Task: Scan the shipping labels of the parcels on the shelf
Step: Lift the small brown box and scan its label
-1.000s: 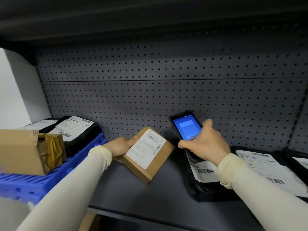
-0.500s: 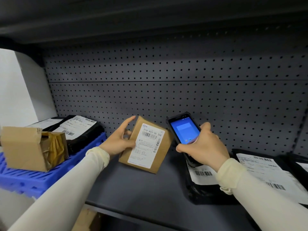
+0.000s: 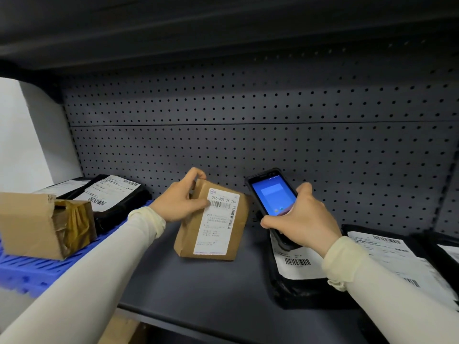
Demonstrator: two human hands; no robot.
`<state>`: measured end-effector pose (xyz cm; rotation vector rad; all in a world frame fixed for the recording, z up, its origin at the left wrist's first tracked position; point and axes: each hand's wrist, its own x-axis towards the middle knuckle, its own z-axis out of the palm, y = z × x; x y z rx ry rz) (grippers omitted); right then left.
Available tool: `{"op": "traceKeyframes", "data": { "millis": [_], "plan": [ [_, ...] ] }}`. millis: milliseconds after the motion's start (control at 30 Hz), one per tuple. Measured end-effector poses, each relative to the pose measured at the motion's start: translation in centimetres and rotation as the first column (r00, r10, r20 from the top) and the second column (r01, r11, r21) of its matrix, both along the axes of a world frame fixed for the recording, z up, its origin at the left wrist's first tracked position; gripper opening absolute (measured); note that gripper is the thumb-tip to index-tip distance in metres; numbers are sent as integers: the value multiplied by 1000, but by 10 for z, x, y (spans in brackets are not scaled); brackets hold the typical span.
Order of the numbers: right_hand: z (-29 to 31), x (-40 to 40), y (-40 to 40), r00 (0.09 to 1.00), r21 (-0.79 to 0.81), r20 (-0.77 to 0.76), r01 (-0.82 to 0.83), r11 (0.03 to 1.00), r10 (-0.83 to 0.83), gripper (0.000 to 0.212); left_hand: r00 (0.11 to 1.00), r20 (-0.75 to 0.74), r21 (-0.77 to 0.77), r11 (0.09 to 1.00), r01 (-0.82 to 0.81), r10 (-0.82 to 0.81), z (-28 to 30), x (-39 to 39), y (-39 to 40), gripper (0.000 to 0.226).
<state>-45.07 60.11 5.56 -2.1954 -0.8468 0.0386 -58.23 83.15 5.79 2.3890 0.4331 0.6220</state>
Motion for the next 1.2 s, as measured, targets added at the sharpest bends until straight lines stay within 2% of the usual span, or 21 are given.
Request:
{"op": "traceKeyframes", "data": {
  "millis": [100,233,333,433,567,800,1200],
  "plan": [
    [1,0,-3,1000,-7,-19,-3,1000,3,75,997,61,-72,996,-47,52,-3,-1,4,21],
    [-1,-3,-5,999,-10,-38,-16,1000,15,72,975,193,-175,982,-75,109,-8,0,14,22],
    [0,-8,-6,999,-28,-38,-38,999,37,70,923,324,-268,955,-123,210,-10,1,16,21],
    [2,-14,-6,997,-54,-38,-70,996,68,72,890,382,-342,933,-115,250,-10,2,11,21],
    [5,-21,-8,994,-79,-44,-101,992,97,70,890,374,-340,932,-129,260,-18,-2,14,20],
    [9,-29,-13,988,-147,-82,-142,979,131,69,929,273,-409,904,-124,251,-22,-11,18,16],
    [1,-43,-14,967,-236,-118,-248,940,225,73,959,172,-330,931,-157,223,-19,-14,16,14]
  ]
}}
